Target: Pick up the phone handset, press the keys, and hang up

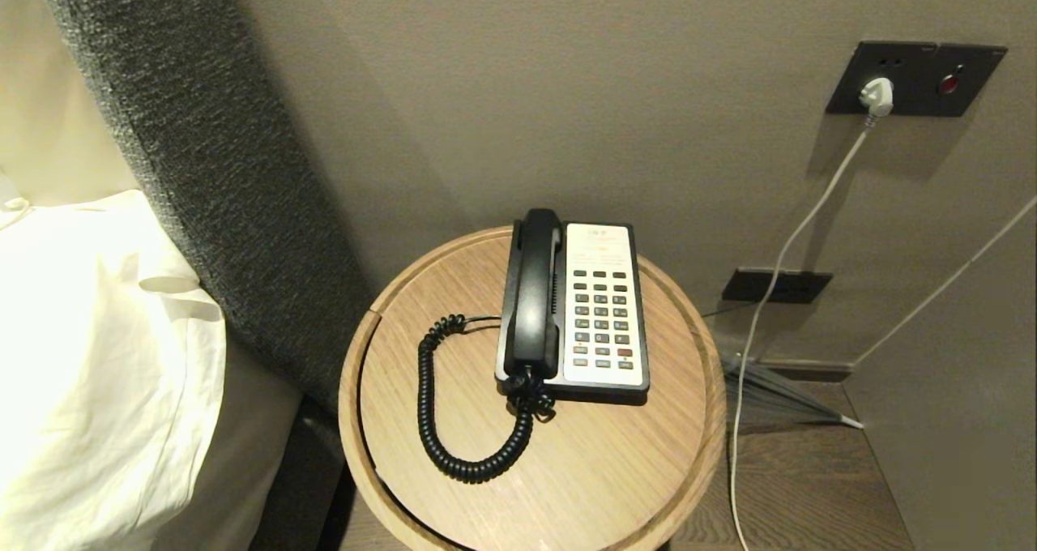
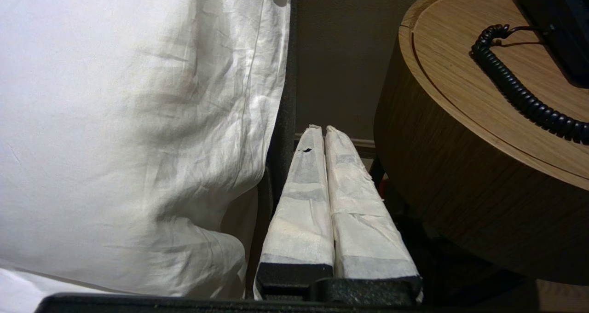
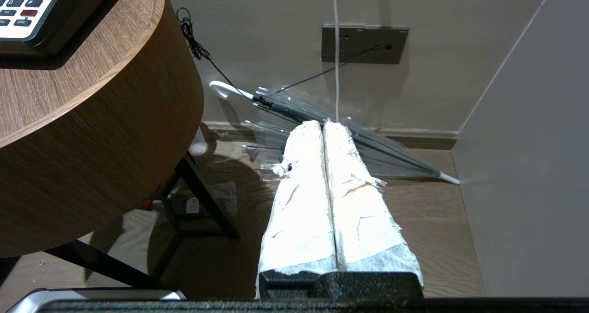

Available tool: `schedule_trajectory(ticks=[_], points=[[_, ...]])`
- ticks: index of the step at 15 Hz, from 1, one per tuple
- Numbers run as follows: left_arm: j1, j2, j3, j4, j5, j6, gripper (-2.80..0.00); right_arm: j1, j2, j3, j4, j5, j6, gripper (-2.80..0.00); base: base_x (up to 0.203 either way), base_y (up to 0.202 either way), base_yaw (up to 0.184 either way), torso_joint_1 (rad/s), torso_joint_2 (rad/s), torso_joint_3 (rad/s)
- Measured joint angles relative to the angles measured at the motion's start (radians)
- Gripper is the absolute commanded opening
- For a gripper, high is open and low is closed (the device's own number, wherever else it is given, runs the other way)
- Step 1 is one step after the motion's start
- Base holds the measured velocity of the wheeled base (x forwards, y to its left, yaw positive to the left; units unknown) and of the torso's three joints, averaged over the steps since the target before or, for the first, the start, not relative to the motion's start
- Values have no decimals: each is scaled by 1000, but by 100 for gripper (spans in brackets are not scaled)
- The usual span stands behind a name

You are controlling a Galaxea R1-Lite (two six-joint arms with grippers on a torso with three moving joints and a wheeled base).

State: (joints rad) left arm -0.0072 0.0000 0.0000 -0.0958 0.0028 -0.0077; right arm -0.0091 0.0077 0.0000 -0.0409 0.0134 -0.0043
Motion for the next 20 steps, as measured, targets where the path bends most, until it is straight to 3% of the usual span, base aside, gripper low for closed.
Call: schedule_trajectory(ticks=[20], points=[[-1,0,0,0,0,0,-280,0,0,0,0,0,0,-280,0,0,0,2,3,190]])
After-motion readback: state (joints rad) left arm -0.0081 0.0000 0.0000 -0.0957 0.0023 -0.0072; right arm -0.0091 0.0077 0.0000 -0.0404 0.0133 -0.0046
